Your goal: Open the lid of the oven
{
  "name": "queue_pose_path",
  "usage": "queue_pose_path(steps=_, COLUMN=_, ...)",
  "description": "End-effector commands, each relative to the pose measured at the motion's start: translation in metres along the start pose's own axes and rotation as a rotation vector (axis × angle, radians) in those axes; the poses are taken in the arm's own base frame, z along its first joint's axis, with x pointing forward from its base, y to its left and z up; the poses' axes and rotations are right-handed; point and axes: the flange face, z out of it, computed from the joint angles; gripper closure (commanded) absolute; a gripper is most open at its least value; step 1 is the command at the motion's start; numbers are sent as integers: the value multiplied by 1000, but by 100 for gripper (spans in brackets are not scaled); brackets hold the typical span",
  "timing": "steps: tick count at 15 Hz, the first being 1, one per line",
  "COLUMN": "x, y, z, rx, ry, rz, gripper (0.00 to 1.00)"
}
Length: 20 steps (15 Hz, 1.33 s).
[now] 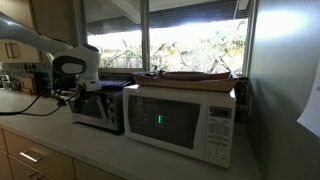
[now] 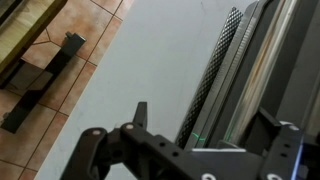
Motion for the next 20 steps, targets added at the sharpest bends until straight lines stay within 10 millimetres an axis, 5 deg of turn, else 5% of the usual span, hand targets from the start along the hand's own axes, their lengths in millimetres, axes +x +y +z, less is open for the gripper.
queue_pose_path(steps=1, x=-1, y=26, z=1, rx=58, ry=-47, rz=59, gripper=0)
queue_pose_path(steps=6, x=3, y=40, z=10, rx=137, ry=-167, rz=117, gripper=0)
queue_pose_path(steps=7, x=5, y=21, z=8, rx=97, ry=-106, rz=107, gripper=0)
queue_pose_path(steps=13, x=6, y=20, z=5, rx=104, ry=-136, rz=111, gripper=0)
queue_pose_path(steps=20, x=1, y=53, z=40, rx=157, ry=-284, rz=57, gripper=0)
